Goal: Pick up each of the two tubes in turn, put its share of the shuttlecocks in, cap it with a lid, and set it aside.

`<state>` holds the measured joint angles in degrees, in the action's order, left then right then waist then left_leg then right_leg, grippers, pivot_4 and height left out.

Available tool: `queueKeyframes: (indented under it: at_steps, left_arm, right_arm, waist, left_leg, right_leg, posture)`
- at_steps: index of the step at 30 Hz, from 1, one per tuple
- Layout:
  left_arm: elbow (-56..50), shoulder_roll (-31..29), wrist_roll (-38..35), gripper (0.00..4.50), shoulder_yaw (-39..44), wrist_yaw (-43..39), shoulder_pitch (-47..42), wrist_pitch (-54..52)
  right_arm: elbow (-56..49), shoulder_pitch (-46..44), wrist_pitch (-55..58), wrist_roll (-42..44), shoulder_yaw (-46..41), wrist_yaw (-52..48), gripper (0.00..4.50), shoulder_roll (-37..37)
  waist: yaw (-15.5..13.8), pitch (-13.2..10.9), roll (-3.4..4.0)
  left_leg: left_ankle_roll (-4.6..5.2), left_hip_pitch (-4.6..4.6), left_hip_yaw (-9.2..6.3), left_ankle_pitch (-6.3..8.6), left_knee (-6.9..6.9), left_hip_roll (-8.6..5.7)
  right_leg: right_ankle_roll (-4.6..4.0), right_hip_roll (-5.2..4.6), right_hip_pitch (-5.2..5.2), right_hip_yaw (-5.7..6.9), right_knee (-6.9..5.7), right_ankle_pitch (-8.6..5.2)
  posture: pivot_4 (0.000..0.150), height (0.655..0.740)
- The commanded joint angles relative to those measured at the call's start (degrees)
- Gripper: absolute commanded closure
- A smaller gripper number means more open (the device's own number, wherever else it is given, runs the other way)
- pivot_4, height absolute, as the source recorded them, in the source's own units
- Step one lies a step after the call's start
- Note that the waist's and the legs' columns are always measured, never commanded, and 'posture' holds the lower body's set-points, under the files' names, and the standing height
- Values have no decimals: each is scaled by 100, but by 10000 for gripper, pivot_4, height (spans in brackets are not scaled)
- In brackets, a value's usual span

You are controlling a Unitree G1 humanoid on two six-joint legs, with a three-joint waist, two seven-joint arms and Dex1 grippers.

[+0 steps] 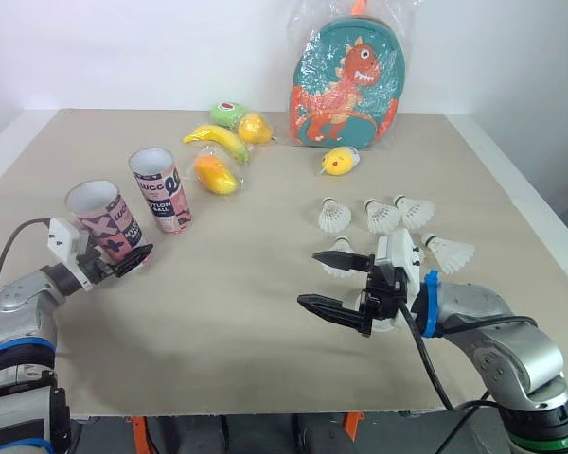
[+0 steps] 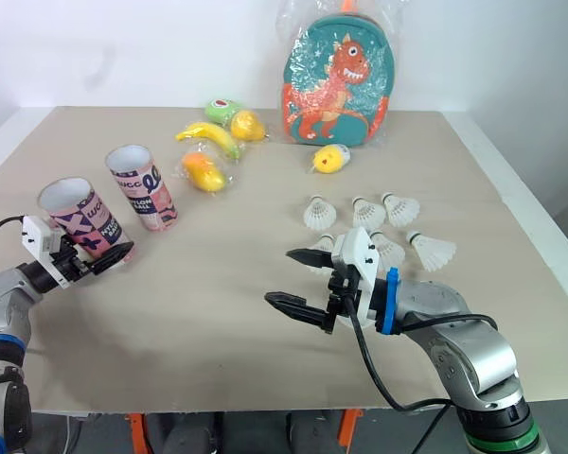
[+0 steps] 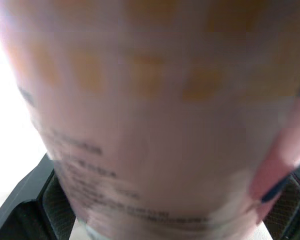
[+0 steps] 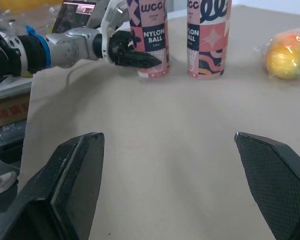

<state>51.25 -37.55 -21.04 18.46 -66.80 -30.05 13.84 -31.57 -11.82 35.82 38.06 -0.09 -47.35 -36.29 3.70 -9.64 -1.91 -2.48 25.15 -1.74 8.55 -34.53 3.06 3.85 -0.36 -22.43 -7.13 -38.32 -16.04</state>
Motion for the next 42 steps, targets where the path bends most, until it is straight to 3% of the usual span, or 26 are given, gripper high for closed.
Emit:
queueKeyframes:
  at_steps: [1, 4, 11, 16, 21, 24, 31, 42]
  left_arm:
    - [37, -4, -9, 5410, 31, -27, -178, 149]
    - [-5, 51, -14, 15027, 38, 20, -192, 194]
    - [-370, -1, -118, 15027, 98, -28, 31, 105]
    - [-1747, -217, -496, 15027, -48, -573, 563, -854]
    - [-3750, -1059, -1050, 15027, -605, -1719, 1456, -2754]
    - [-4456, -1718, -676, 15027, -1222, -2368, 1653, -2880]
    - [-4639, -2446, -316, 15027, -2325, -2570, 1414, -2390]
    - [-4541, -2733, -504, 15027, -3697, -2570, 376, -2083]
  right_arm:
    - [-273, -17, -32, 133, -159, 19, 0, -68]
    - [-281, -19, -29, 151, -171, 21, 0, -89]
    - [-325, 82, -18, 247, -266, 20, 0, -187]
    - [-379, 361, 33, 308, -400, 159, 0, -213]
    - [-391, 584, 137, 149, -369, 758, 0, -11]
    - [-373, 518, 300, -31, -139, 1317, 0, 292]
    - [308, 293, 309, -489, 211, 1588, 0, 573]
    - [1978, -516, -92, -1534, 222, 1573, 0, 425]
  waist:
    - [-11, 0, 0]
    - [-37, 0, 0]
    - [-44, 0, 0]
    - [-54, 0, -1]
    - [-42, -4, 3]
    - [-37, -7, 1]
    - [-43, -8, 5]
    - [-97, -15, 16]
  left_leg:
    - [0, 0, 0, 0, 0, 0]
    - [0, 0, -1, 0, -1, 0]
    - [0, 2, -1, 0, 0, 0]
    - [0, 3, -2, 0, 0, 0]
    - [0, -4, 1, 0, 1, 5]
    - [-1, -8, 1, 0, 0, 17]
    - [-1, -7, 14, -2, 0, 27]
    - [-1, 4, 20, -2, 2, 14]
  right_leg:
    - [0, 0, 0, 0, 0, 0]
    - [1, 0, 0, 0, 0, 0]
    - [-1, 0, 0, 0, 0, 0]
    - [-4, 0, 1, -1, -1, 1]
    - [-12, -2, 0, 1, -7, -5]
    - [-37, 4, -5, 9, -18, -26]
    - [-46, 5, -15, 10, -27, -38]
    - [-22, 6, -46, 1, -74, -51]
  posture:
    - [1500, 7400]
    - [1500, 7400]
    - [1500, 7400]
    - [1500, 7400]
    - [1500, 7400]
    - [1500, 7400]
    - [1500, 7400]
    - [1500, 7400]
